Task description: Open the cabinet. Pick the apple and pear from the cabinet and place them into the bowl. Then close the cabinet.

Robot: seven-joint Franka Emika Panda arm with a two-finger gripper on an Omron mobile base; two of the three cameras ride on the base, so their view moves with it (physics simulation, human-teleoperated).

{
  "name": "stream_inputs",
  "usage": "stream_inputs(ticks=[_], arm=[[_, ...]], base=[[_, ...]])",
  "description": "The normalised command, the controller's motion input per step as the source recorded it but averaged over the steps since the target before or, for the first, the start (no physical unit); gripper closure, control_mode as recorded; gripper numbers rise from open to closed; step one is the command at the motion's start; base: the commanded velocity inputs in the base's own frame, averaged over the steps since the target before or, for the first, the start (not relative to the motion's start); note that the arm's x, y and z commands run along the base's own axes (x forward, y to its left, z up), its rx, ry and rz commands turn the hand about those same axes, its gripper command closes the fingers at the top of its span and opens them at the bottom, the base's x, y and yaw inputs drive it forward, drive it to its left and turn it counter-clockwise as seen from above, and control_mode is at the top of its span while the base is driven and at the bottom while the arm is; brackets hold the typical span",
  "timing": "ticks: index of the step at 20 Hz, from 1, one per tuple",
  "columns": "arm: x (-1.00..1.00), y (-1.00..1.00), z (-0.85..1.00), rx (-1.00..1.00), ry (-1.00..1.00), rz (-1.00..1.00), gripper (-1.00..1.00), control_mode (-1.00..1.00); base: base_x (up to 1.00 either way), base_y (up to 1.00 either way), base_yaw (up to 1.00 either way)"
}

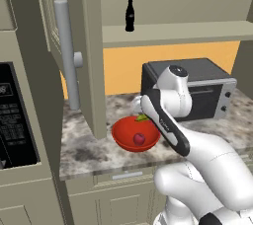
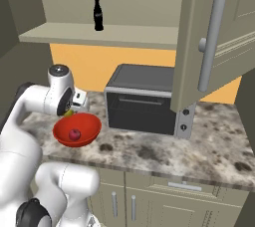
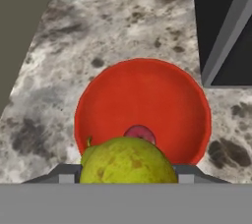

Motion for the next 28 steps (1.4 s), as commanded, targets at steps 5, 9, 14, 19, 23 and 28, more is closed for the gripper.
stream_inputs(ticks=[5, 9, 14, 19, 23, 28], arm=[[0.17, 0.05, -0.32, 0.00, 0.03, 0.00, 1.00, -1.00], [0.19, 0.04, -0.31, 0.00, 0.03, 0.00, 1.00, -1.00], [0.20, 0.02, -0.30, 0.00, 0.03, 0.00, 1.00, -1.00], [0.18, 0.05, -0.30, 0.00, 0.01, 0.00, 1.00, -1.00], [0.16, 0.05, -0.30, 0.00, 0.01, 0.00, 1.00, -1.00], [0.17, 0.00, -0.22, 0.00, 0.01, 0.00, 1.00, -1.00]], base=[[0.00, 0.00, 0.00], [0.00, 0.00, 0.00], [0.00, 0.00, 0.00], [0.00, 0.00, 0.00], [0.00, 0.00, 0.00], [0.00, 0.00, 0.00]])
